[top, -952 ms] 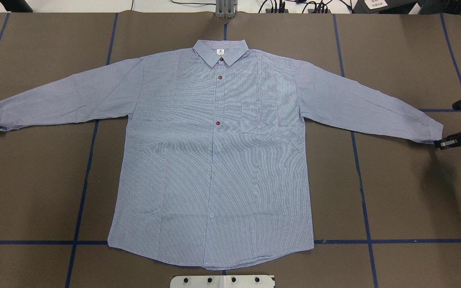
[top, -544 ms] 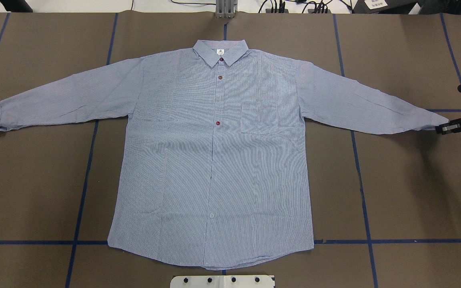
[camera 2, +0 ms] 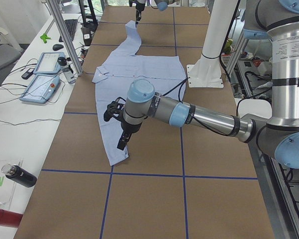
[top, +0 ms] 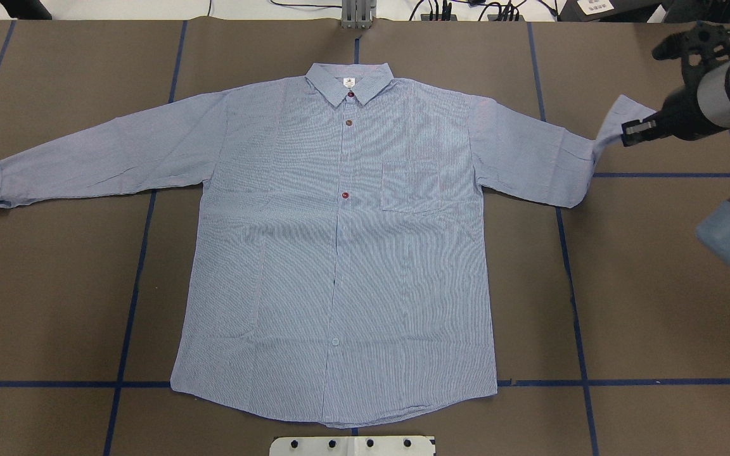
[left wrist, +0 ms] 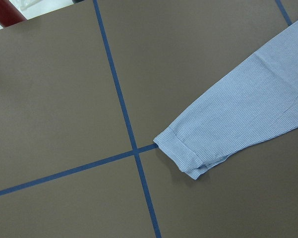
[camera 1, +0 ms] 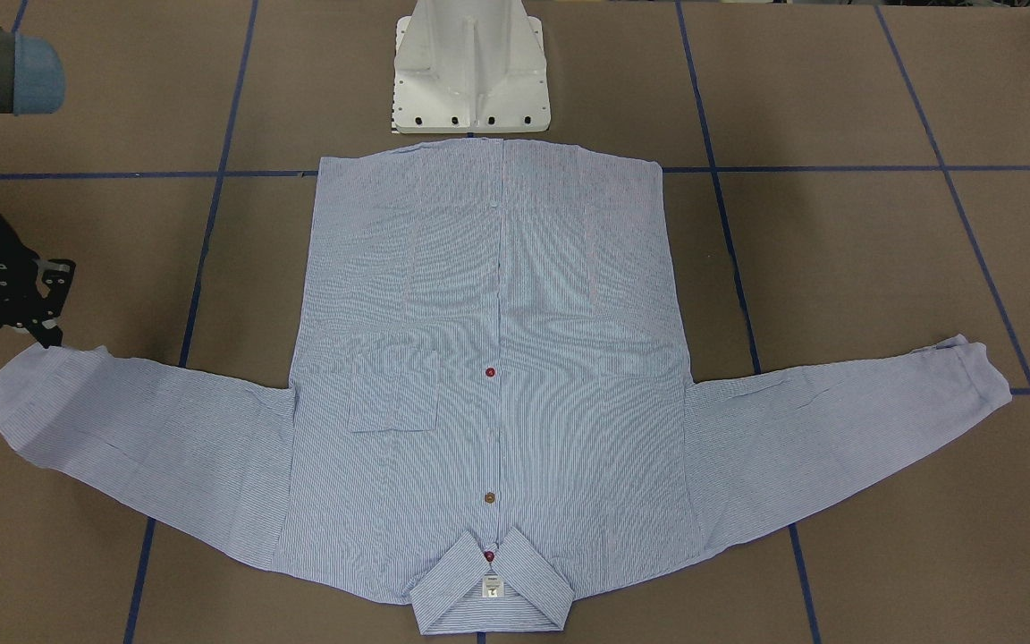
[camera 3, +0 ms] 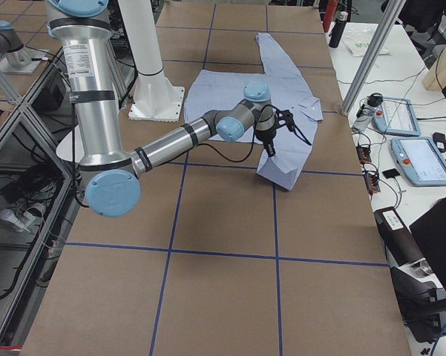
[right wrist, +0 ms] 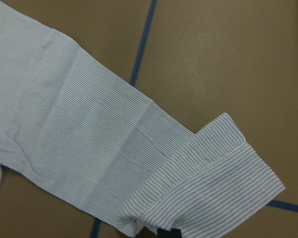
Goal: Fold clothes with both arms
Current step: 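Lift the grasped sleeve with the right gripper and carry it across the shirt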
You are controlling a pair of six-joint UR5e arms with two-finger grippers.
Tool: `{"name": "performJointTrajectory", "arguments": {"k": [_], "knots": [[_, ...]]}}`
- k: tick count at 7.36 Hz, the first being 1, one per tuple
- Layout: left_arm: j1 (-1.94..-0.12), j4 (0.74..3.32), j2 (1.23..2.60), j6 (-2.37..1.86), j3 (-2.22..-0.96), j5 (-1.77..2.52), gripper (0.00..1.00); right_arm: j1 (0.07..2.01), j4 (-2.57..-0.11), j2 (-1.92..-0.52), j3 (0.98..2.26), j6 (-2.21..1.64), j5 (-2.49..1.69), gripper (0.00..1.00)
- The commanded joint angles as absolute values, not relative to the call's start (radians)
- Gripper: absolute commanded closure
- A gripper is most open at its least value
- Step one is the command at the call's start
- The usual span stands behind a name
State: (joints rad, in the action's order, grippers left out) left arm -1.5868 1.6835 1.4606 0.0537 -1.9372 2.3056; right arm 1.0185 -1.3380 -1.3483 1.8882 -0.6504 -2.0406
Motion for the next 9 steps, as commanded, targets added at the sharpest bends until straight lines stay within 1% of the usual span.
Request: {"name": "performJointTrajectory", "arguments": {"k": [1, 3, 5, 6, 7, 9], "knots": [[-1.586, 1.683, 1.462, 0.054, -1.931, 2.306, 0.00, 0.961, -1.490, -1.100, 1.885, -0.768, -2.022, 1.00], [-1.586, 1.683, 1.462, 0.052, -1.925, 2.306, 0.00, 0.870, -1.523, -0.979, 1.879, -0.840, -1.889, 1.00], [-1.586, 1.683, 1.462, 0.048, -1.925, 2.307, 0.00, 0.758, -1.535, -0.857, 1.812, -0.964, -1.758, 1.00], [-1.585, 1.683, 1.462, 0.046, -1.925, 2.307, 0.00, 0.715, -1.539, -0.775, 1.736, -1.018, -1.706, 1.00], [-1.585, 1.683, 1.462, 0.045, -1.925, 2.307, 0.00, 0.657, -1.540, -0.679, 1.623, -1.073, -1.621, 1.00], [-1.585, 1.681, 1.462, 0.044, -1.922, 2.307, 0.00, 0.577, -1.542, -0.599, 1.495, -1.121, -1.521, 1.00]]}}
